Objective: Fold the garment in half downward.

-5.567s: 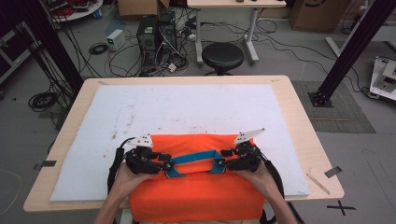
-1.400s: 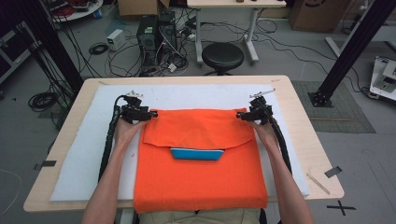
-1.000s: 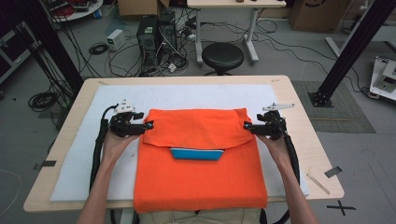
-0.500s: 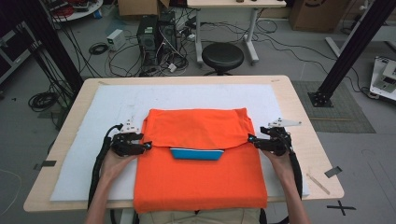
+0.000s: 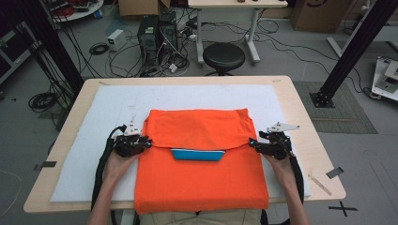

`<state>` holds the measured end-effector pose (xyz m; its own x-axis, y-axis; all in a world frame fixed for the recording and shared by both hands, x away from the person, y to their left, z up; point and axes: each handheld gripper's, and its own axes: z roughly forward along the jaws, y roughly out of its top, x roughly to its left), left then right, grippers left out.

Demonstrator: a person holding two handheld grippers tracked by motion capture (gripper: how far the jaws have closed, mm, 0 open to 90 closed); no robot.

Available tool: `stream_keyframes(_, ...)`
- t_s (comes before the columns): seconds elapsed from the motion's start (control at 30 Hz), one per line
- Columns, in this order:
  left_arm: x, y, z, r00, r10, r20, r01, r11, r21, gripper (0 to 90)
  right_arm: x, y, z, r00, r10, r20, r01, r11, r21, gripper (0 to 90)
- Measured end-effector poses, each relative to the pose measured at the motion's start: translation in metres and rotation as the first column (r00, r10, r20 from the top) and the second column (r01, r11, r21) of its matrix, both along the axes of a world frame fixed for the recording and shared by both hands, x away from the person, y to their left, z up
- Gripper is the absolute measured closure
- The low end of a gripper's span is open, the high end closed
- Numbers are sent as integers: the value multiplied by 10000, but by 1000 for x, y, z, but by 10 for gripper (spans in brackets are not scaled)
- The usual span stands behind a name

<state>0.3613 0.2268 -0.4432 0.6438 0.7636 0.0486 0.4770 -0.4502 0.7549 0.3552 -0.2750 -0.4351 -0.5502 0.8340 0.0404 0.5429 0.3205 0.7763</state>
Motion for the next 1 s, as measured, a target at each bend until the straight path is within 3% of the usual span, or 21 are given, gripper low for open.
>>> stream_keyframes(0.3, 0, 1, 1, 10000, -6, 57, 7, 9999, -146, 813, 3, 15, -4, 9997, 244, 73, -233, 9917, -1266, 521)
stream_keyframes(0.43, 0, 0, 1, 10000, -36, 93, 37, 9999, -162, 813, 8, 22, -6, 9991, 434, 13, -424, 9824, -1818, 616)
stream_keyframes(0.6, -2, 2, 4, 9998, -95, 170, 101, 9993, -359, 820, 9, 25, -7, 9972, 740, -58, -735, 9752, -2087, 797)
stream_keyframes(0.7, -6, 5, 9, 9995, -144, 298, 163, 9978, -649, 822, 8, 23, -4, 9975, 712, -20, -702, 9792, -1905, 853)
stream_keyframes(0.87, -17, 8, 19, 9979, -303, 577, 357, 9950, -936, 826, -3, 17, 8, 9967, 719, 387, -671, 9912, -1145, 864)
stream_keyframes(1.0, -29, 10, 24, 9965, -489, 678, 559, 9928, -1062, 829, -11, 10, 11, 9944, 968, 422, -933, 9925, -796, 865)
